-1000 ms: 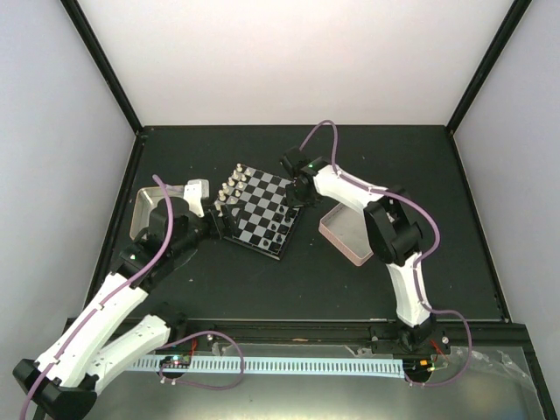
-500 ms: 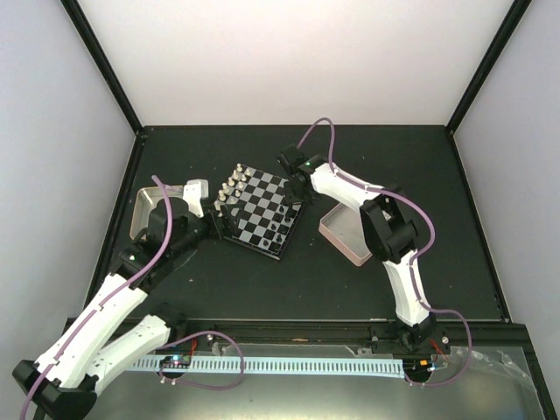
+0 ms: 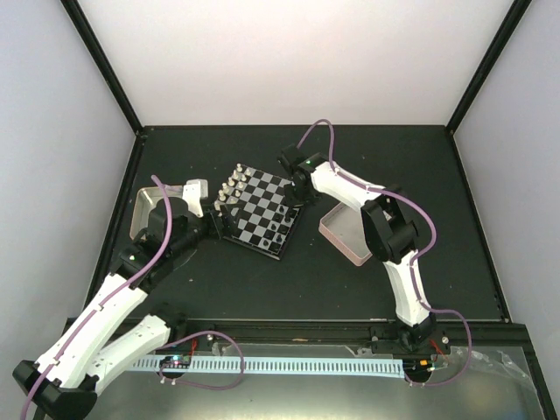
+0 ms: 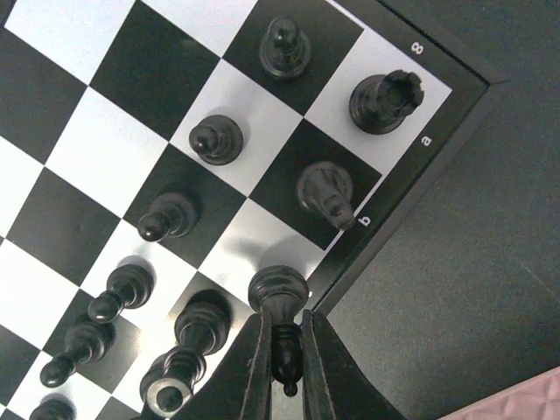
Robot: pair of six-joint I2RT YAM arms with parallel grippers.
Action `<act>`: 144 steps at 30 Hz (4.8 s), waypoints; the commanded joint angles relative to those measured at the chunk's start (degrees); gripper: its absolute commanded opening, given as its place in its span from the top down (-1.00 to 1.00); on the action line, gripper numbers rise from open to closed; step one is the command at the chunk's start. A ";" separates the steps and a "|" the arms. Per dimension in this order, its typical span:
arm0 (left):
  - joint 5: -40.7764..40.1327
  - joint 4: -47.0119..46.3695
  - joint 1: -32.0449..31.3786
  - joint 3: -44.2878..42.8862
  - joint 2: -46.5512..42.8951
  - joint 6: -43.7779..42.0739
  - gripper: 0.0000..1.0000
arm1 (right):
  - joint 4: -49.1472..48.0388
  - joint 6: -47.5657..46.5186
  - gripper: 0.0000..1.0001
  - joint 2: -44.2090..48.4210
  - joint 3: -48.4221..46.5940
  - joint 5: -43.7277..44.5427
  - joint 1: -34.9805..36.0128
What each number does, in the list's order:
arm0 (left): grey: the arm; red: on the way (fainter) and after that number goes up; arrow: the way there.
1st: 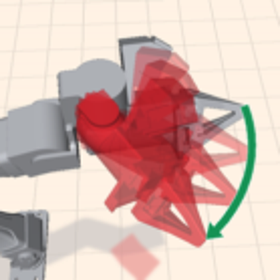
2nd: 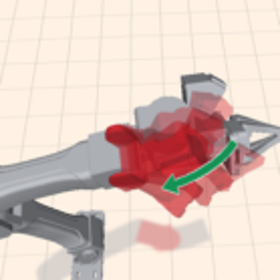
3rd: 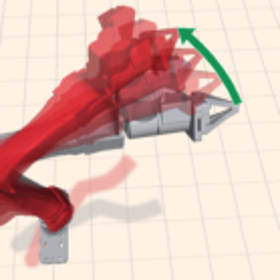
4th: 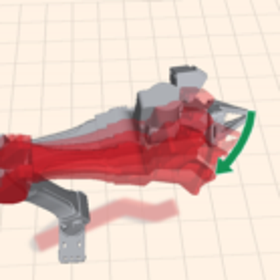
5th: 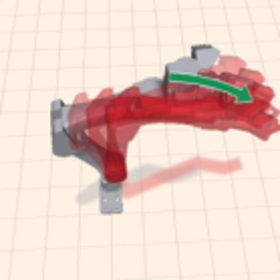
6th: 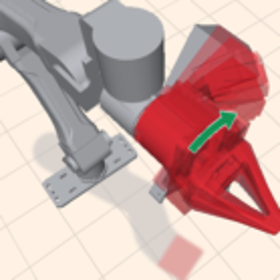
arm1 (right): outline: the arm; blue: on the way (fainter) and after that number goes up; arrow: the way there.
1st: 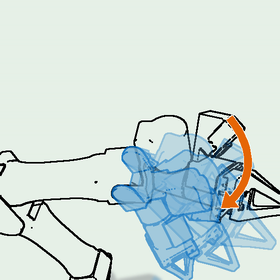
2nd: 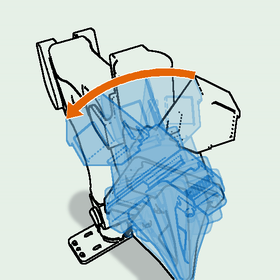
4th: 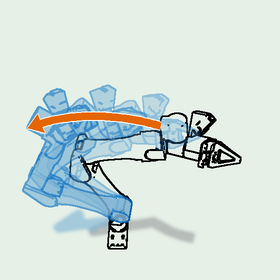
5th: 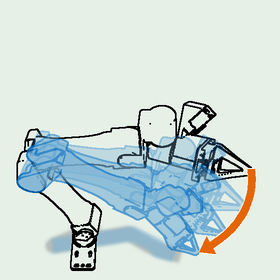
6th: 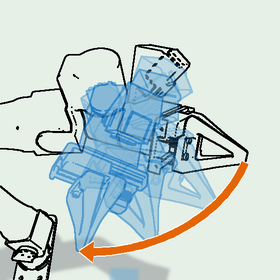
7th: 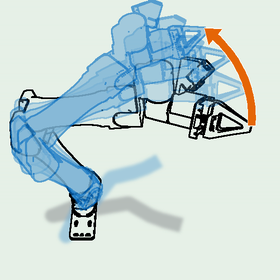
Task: Set up the chess pieces on the board
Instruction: Place the chess piece on the chessboard, then adjust the chess piece on the chessboard, then reset both arms
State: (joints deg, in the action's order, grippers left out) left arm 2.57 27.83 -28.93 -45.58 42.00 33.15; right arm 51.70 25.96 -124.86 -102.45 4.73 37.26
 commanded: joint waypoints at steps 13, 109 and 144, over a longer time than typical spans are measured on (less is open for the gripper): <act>-0.08 0.99 0.36 -1.73 -0.03 -0.74 -0.93 | 1.86 -0.38 0.70 -1.64 -4.90 0.57 -0.05; -1.28 3.33 0.55 -4.02 1.51 -2.07 -0.95 | -0.11 1.58 0.63 -3.60 -6.12 1.83 1.11; -2.76 6.04 0.62 -6.20 2.05 -2.65 -0.98 | 1.38 1.07 0.26 6.28 -6.70 4.23 0.88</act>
State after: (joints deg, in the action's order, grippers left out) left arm 1.26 31.94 -28.82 -48.58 43.77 31.66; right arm 52.99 26.92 -126.23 -108.18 6.39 38.17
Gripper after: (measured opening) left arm 0.986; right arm 0.353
